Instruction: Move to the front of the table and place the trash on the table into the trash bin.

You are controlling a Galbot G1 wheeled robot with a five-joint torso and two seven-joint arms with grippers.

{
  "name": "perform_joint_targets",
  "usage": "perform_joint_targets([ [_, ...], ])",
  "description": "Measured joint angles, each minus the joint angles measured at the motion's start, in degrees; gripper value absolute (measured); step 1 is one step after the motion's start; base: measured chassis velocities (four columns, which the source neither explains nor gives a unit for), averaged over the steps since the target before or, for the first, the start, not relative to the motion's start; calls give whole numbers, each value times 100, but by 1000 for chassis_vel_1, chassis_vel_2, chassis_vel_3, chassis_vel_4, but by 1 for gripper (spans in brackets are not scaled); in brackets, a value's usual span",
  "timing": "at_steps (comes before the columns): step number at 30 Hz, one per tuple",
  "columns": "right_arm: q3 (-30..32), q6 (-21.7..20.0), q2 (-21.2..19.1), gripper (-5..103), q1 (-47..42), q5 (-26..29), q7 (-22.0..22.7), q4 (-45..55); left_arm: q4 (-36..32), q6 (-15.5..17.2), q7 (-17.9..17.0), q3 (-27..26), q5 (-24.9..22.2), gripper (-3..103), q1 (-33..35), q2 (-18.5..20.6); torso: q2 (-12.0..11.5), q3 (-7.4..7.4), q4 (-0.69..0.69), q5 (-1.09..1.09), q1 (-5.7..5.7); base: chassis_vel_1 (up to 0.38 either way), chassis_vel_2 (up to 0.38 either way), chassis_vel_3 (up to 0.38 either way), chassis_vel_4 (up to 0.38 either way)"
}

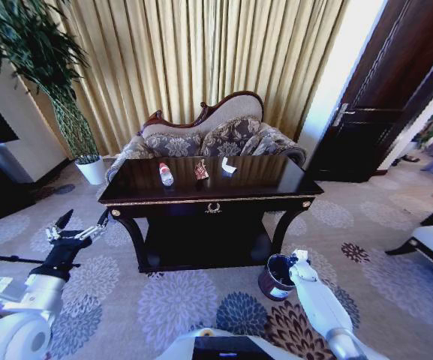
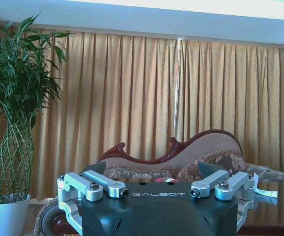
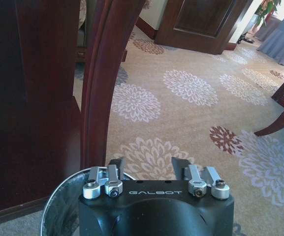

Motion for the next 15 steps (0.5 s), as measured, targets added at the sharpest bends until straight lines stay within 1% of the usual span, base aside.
perform_joint_targets([
  [1, 0, -1, -5, 52, -10, 2, 0, 7, 0, -1, 2, 1, 0, 100, 0, 0, 0, 0, 0, 0, 0, 0, 0, 0, 0],
  [2, 2, -4, -25, 63, -34, 5, 1, 30, 2, -10, 5, 2, 0, 100, -2, 0, 0, 0, -1, 0, 0, 0, 0, 0, 0],
  [3, 2, -4, -25, 63, -34, 5, 1, 30, 2, -10, 5, 2, 0, 100, -2, 0, 0, 0, -1, 0, 0, 0, 0, 0, 0],
  [5, 3, -6, -42, 75, -44, 13, 2, 49, 6, -13, 6, 2, 0, 100, -7, 0, 0, 0, 0, 0, 0, 0, 0, 0, 0],
  [6, 3, -6, -42, 75, -44, 13, 2, 49, 6, -13, 6, 2, 0, 100, -7, 0, 0, 0, 0, 0, 0, 0, 0, 0, 0],
  [8, 3, -11, -49, 86, -51, 24, 2, 70, 6, -17, 7, -4, 0, 100, 7, -2, 0, 0, 0, 0, 0, 0, 0, 0, 0],
  [10, 3, -12, -48, 86, -56, 25, 2, 75, 6, -19, 8, -5, 0, 100, 11, -4, 0, 0, 0, 0, 0, 0, 0, 0, 0],
  [12, 3, -14, -38, 96, -70, 26, 1, 94, 13, -24, 10, -6, 2, 100, 18, -10, 0, 0, 0, 0, 0, 0, 0, 0, 0],
  [13, 3, -15, -29, 99, -81, 26, 1, 108, 18, -27, 11, -6, 4, 100, 21, -13, 0, 0, 0, 0, 0, 0, 0, 0, 0],
  [15, 3, -16, -25, 100, -87, 27, 1, 114, 20, -28, 12, -7, 4, 100, 23, -14, 0, 0, 0, 0, 0, 0, 0, 0, 0],
])
